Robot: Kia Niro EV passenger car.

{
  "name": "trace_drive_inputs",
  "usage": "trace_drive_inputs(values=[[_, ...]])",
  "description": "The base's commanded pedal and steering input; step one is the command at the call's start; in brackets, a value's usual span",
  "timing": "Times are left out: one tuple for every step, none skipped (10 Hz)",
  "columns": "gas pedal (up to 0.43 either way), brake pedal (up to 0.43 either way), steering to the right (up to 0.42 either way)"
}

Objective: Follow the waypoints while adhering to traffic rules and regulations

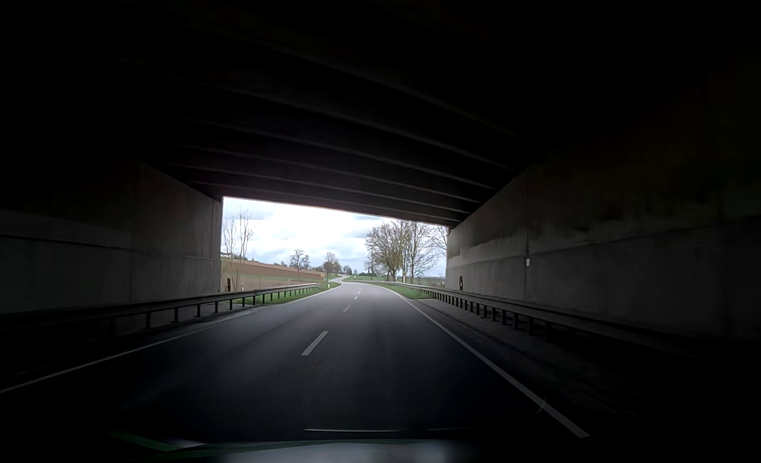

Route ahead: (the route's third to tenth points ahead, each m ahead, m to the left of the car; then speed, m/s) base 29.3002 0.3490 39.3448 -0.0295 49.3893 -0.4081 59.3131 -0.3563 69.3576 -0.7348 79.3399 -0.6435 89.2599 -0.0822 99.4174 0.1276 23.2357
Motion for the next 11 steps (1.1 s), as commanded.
trace_drive_inputs(values=[[0.24,0.0,0.002],[0.228,0.0,0.002],[0.228,0.0,0.002],[0.22,0.0,0.001],[0.22,0.0,0.001],[0.22,0.0,0.001],[0.22,0.0,0.001],[0.22,0.0,0.001],[0.22,0.0,-0.001],[0.22,0.0,-0.002],[0.22,0.0,-0.002]])
